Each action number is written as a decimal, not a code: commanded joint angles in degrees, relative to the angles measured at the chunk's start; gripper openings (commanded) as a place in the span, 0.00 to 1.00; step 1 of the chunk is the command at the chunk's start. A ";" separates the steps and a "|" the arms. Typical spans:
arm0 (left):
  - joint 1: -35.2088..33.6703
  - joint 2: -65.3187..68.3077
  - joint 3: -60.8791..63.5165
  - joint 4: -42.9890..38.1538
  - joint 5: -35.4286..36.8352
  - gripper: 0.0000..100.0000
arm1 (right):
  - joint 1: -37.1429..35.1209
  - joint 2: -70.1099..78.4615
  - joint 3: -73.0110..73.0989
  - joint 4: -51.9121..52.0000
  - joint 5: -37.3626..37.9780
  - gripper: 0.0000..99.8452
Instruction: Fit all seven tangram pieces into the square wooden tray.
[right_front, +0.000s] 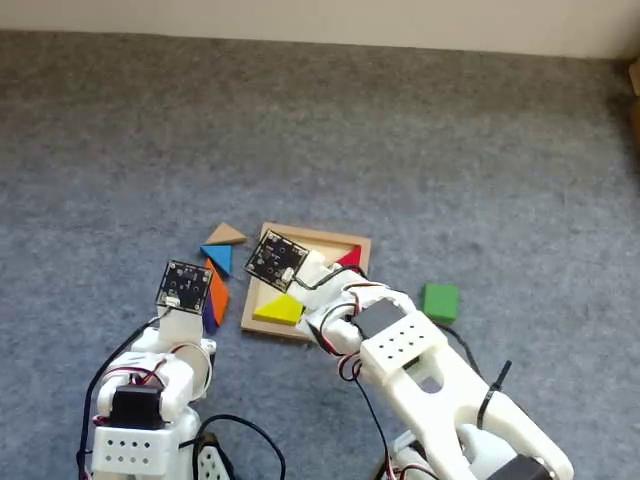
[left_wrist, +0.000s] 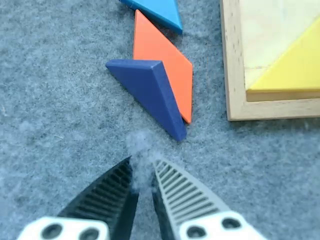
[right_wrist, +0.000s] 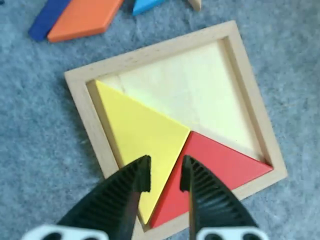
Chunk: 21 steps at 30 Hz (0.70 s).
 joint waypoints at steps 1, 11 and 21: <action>-0.84 -2.15 1.10 0.26 -0.35 0.01 | 4.79 -2.59 -3.65 2.24 -1.58 0.08; -0.84 -2.15 1.10 0.26 -0.35 0.01 | 18.51 -2.51 -17.98 14.11 -16.00 0.08; -0.84 -2.15 1.10 0.26 -0.35 0.01 | 26.07 -2.42 -18.68 14.11 -23.56 0.08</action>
